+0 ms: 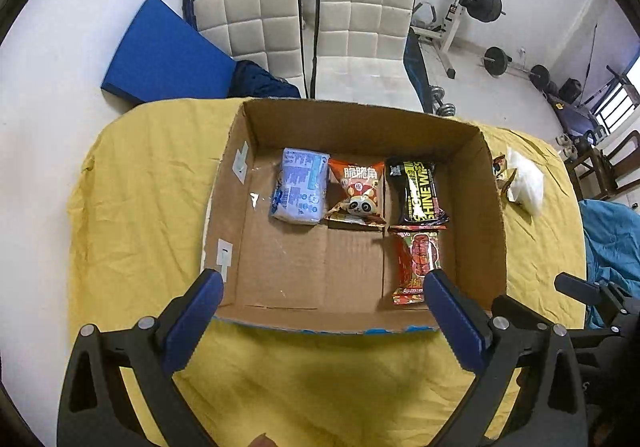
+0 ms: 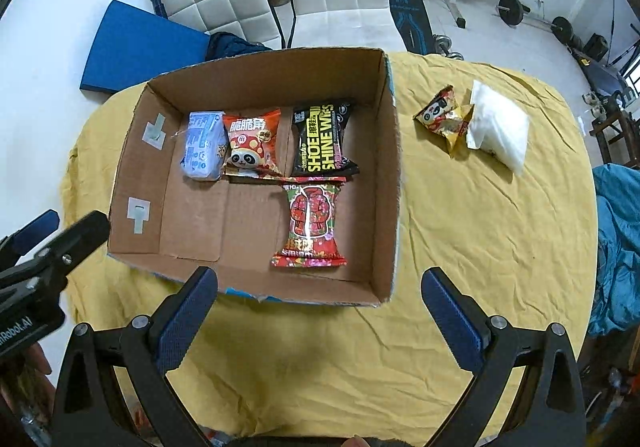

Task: Organize soft objects
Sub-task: 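Grasp the white soft bag with the right gripper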

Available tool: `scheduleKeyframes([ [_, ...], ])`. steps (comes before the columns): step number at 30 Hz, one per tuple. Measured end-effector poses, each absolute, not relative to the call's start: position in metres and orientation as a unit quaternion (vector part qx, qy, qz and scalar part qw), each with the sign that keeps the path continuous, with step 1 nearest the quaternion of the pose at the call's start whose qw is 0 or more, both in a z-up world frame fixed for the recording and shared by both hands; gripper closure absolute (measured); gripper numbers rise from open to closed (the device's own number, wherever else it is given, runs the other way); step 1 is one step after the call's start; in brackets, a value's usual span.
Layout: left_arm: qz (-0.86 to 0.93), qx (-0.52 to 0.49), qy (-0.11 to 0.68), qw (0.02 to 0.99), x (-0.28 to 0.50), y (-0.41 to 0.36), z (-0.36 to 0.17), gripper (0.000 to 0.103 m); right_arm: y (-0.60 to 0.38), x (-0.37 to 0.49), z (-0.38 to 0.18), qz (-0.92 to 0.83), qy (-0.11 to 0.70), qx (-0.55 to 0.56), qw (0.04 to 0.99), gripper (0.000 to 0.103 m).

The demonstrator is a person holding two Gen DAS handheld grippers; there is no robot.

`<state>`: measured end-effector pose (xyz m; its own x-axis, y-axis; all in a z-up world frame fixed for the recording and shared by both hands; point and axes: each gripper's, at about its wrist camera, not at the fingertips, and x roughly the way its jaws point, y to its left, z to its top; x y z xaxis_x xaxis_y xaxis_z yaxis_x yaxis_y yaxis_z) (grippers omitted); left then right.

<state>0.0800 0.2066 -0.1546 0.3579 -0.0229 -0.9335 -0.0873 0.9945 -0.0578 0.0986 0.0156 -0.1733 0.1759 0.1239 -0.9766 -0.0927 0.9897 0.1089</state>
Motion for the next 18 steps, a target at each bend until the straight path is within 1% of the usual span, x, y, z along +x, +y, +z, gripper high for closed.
scheduleKeyframes([
  [3,0.023,-0.047,0.561,0.826,0.08,0.198,-0.145,0.0,0.0,0.101,-0.172,0.073,0.64,0.032,0.764,0.0],
  [7,0.021,-0.037,0.559,0.828,0.089,0.175,-0.138,0.0,-0.047,0.116,-0.173,0.06,0.647,0.081,0.756,0.0],
  [14,-0.024,-0.008,0.566,0.824,0.141,0.085,-0.142,0.0,-0.16,0.174,-0.189,-0.009,0.648,0.145,0.748,0.0],
  [18,-0.03,0.019,0.572,0.819,0.183,0.034,-0.157,0.0,-0.212,0.229,-0.223,-0.046,0.657,0.17,0.733,0.0],
])
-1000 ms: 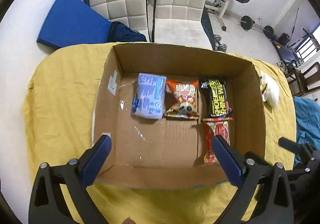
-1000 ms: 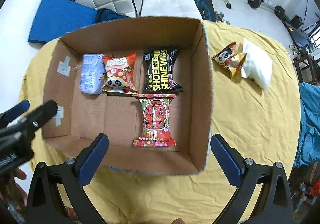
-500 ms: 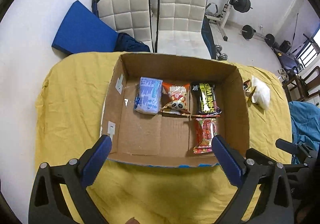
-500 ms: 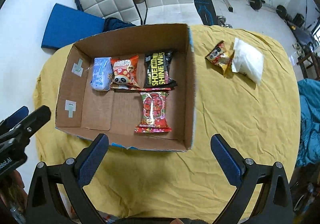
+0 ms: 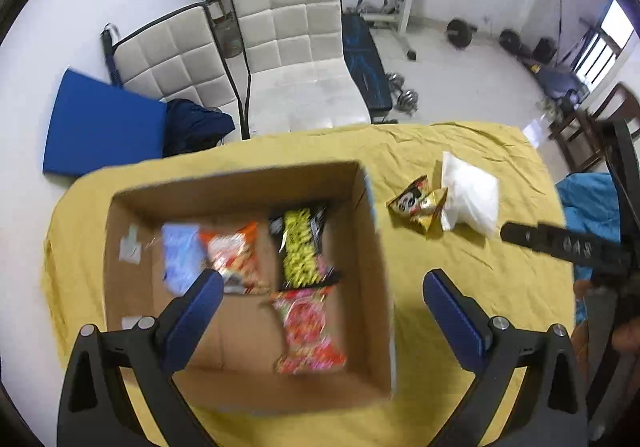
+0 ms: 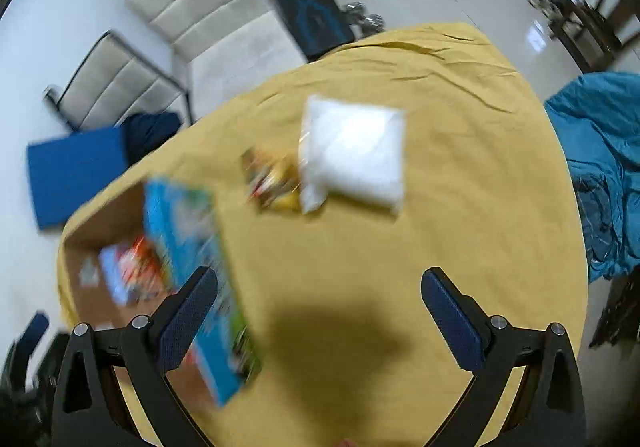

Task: Organize soft objects
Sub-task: 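Grasp the white soft bag with the right gripper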

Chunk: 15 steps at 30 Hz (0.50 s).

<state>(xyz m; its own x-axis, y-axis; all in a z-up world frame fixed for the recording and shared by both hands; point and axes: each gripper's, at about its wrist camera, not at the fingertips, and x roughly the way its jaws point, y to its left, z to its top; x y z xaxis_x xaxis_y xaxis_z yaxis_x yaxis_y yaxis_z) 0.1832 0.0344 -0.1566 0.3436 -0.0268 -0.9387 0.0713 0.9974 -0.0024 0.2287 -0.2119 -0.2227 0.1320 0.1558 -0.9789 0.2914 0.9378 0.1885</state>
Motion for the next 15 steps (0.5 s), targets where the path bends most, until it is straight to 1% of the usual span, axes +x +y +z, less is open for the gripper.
scheduleKeyframes([
  [7,0.022,0.095,0.583,0.806,0.261,-0.027,-0.199,0.0,-0.244,0.311,-0.308,-0.078,0.693,0.186,0.692,0.0],
  [12,0.036,0.13,0.601,0.787,0.29,-0.046,-0.231,0.0,-0.247,0.332,-0.358,-0.085,0.72,0.217,0.653,0.001],
  [15,0.03,0.138,0.612,0.778,0.297,-0.055,-0.24,0.0,-0.25,0.334,-0.368,-0.067,0.719,0.211,0.659,0.014],
])
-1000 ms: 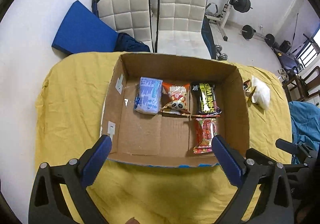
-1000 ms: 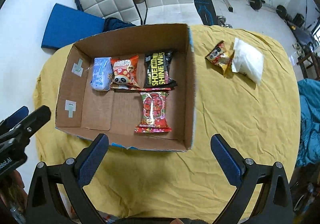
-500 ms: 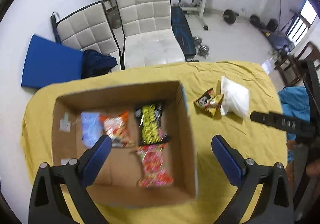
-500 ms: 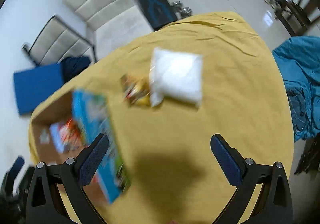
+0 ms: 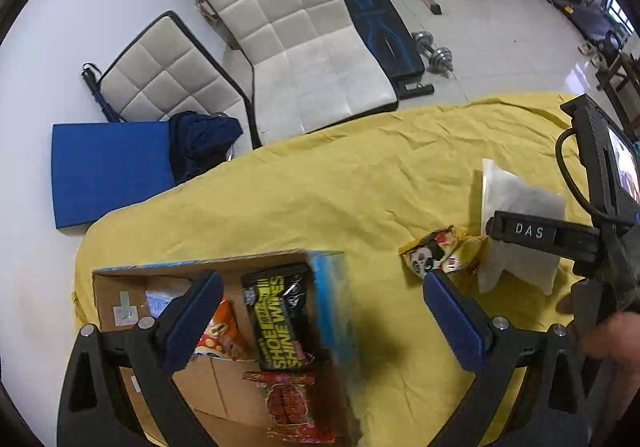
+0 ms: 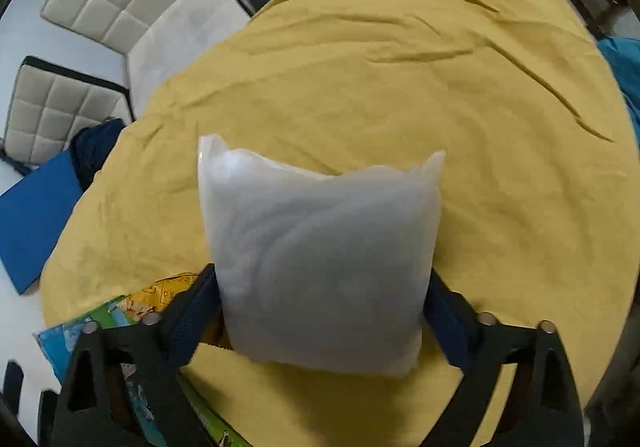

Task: Organize soft objects
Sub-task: 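Grasp the white soft bag with the right gripper, then grasp the small yellow chip bag with the left gripper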

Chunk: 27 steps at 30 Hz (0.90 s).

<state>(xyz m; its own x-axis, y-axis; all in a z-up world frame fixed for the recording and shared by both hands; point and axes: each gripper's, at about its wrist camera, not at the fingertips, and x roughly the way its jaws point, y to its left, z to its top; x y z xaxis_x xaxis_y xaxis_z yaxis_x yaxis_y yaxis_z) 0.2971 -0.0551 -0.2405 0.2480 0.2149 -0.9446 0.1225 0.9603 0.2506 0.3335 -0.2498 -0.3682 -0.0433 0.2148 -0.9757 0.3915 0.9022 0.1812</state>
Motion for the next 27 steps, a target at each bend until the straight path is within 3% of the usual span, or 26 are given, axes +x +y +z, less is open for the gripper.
scheduleKeyframes([
  [4,0.002,0.145,0.62,0.771,0.302,-0.074,-0.245,0.0,-0.262,0.328,-0.358,-0.036,0.724,0.184,0.664,0.026],
  [10,-0.068,0.187,0.636,0.746,0.315,-0.12,-0.261,0.0,-0.335,0.297,-0.341,-0.05,0.717,0.196,0.667,0.027],
  [18,-0.098,0.281,0.709,0.639,0.339,-0.164,-0.347,0.0,-0.398,0.265,-0.348,-0.087,0.715,0.216,0.66,0.026],
  [23,-0.098,0.257,0.745,0.607,0.339,-0.161,-0.375,0.001,-0.41,0.253,-0.349,-0.086,0.715,0.219,0.659,0.026],
  [25,-0.1,0.247,0.751,0.604,0.337,-0.16,-0.379,0.016,-0.406,0.252,-0.349,-0.085,0.715,0.221,0.658,0.026],
  [27,-0.101,0.228,0.758,0.602,0.336,-0.157,-0.382,0.041,-0.401,0.253,-0.35,-0.085,0.715,0.223,0.658,0.026],
])
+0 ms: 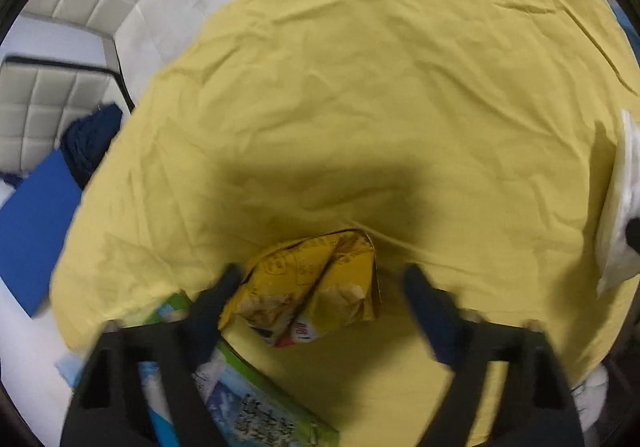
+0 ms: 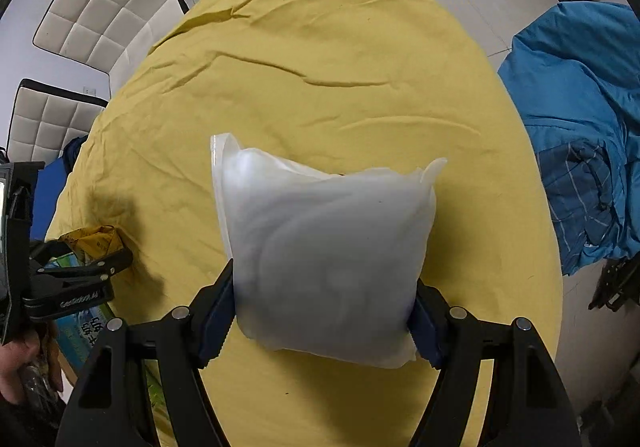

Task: Organize soft objects
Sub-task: 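Grasp the small yellow chip bag with the left gripper, then lower both bags into the box and open both grippers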

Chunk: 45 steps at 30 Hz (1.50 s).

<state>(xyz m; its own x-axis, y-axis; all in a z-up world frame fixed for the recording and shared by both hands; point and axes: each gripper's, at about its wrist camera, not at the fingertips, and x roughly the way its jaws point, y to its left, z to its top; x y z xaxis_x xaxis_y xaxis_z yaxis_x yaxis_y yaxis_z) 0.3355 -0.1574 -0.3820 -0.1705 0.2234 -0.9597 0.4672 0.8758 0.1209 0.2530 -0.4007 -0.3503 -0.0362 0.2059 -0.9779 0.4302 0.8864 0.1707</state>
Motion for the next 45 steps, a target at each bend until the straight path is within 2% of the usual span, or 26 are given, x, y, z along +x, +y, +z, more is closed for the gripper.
scheduleKeyframes([
  [5,-0.084,0.175,0.759,0.621,0.336,-0.142,-0.382,0.049,-0.398,0.251,-0.349,-0.081,0.715,0.225,0.657,0.027],
  [10,-0.081,0.14,0.746,0.646,0.325,-0.136,-0.369,0.051,-0.39,0.247,-0.345,-0.074,0.714,0.221,0.66,0.029],
  [26,-0.108,0.042,0.668,0.735,0.227,-0.126,-0.263,0.051,-0.327,0.195,-0.292,-0.036,0.696,0.183,0.694,0.029],
  [37,-0.127,0.014,0.616,0.778,0.173,-0.096,-0.19,0.051,-0.272,0.155,-0.223,0.003,0.67,0.171,0.722,0.03],
  [45,-0.113,-0.023,0.576,0.809,0.151,-0.03,-0.134,0.051,-0.208,0.146,-0.166,0.051,0.644,0.156,0.747,0.03],
])
